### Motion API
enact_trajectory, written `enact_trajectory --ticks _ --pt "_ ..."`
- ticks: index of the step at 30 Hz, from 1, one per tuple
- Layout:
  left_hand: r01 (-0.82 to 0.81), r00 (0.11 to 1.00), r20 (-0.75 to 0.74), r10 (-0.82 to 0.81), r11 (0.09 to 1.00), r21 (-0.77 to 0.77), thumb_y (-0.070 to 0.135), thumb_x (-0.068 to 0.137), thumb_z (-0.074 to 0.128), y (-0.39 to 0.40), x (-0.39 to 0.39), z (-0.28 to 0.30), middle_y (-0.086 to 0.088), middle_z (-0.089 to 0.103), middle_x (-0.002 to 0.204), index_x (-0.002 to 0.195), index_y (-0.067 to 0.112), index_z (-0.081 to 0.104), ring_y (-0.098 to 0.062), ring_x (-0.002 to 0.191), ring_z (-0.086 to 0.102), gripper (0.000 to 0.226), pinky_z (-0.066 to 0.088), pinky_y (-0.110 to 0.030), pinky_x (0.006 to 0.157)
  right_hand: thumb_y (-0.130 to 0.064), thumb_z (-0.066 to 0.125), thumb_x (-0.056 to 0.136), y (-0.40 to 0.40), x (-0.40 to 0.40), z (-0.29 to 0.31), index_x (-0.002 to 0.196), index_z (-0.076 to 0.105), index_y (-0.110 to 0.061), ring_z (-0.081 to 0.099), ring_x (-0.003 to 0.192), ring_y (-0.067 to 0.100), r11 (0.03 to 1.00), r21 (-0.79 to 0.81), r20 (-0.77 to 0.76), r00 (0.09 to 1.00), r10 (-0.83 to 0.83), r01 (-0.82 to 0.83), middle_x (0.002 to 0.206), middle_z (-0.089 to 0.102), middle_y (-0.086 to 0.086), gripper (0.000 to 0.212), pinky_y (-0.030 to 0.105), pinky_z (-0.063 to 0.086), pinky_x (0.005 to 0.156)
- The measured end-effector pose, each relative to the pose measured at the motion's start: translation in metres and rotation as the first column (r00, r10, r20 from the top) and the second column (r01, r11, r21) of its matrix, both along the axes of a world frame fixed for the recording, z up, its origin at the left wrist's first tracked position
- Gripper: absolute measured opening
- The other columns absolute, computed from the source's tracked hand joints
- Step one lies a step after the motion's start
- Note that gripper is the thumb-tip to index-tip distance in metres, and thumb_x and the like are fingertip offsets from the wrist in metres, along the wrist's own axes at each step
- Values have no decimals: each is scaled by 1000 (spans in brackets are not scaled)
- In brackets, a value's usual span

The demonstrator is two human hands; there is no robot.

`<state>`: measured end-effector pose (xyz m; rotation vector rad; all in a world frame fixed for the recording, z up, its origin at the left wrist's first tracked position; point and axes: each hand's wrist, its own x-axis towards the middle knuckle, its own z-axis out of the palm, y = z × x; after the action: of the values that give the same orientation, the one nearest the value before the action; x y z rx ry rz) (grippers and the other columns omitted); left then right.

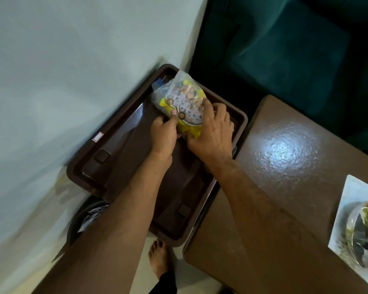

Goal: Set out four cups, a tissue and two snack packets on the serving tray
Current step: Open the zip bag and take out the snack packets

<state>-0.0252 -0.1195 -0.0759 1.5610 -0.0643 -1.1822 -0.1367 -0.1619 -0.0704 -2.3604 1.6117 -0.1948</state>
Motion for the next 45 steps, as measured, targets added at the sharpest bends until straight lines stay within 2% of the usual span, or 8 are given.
enact_trajectory --ticks 12,17,20,24,27,31,38,45 --pt "-103 995 -11 103 994 -28 19 96 70 10 9 -5 -9 72 123 126 11 60 -24 115 70 32 57 -50 103 -64 83 66 9 2 -5 153 27 -25 46 132 22 975 219 232 969 -85 33 143 41 1 110 52 43 108" --pt "-122 991 -64 118 991 -51 17 92 76 14 17 -5 -12 75 120 128 7 63 -27 111 74 39 59 -51 100 -56 85 70 8 -1 1 154 30 -24 46 134 22 952 303 338 928 -156 49 146 41 4 105 35 44 100" --pt "-116 986 -127 107 991 -65 14 92 75 14 20 -3 -10 79 113 122 7 71 -24 104 77 30 61 -47 96 -56 81 75 14 3 7 153 37 -20 41 137 25 973 214 252 957 -141 87 146 43 6 96 43 40 111" --pt "-74 990 -123 63 993 -91 10 93 73 14 21 3 -11 79 113 123 7 72 -25 102 78 30 63 -42 92 -40 75 82 35 14 18 143 51 -16 47 128 29 998 -59 155 988 -8 17 139 48 12 70 45 46 96" --pt "-49 996 -73 43 995 -86 11 94 71 17 22 8 -10 79 114 127 8 70 -22 102 78 33 64 -39 90 -30 72 86 43 18 20 139 57 -15 50 123 29 995 -77 135 988 79 -70 134 52 13 58 45 50 94" --pt "-40 998 -58 36 997 -63 17 96 70 17 25 18 -11 79 113 126 9 69 -25 101 78 31 63 -43 92 -50 69 86 47 22 21 141 55 -17 48 130 29 995 5 171 981 94 -97 141 50 12 65 47 47 104" --pt "-112 945 -320 65 985 -131 48 104 52 19 35 43 -9 80 112 126 18 68 -26 102 78 40 64 -46 88 -82 55 79 43 23 21 153 34 -28 42 143 30 990 122 154 987 45 -65 155 38 7 94 60 43 111" --pt "-228 959 157 236 972 -62 7 87 76 27 47 39 -12 79 104 115 4 74 -24 93 79 28 65 -44 87 -79 56 80 47 25 23 154 36 -26 36 147 33 990 122 62 996 64 -71 158 35 11 94 62 39 114"
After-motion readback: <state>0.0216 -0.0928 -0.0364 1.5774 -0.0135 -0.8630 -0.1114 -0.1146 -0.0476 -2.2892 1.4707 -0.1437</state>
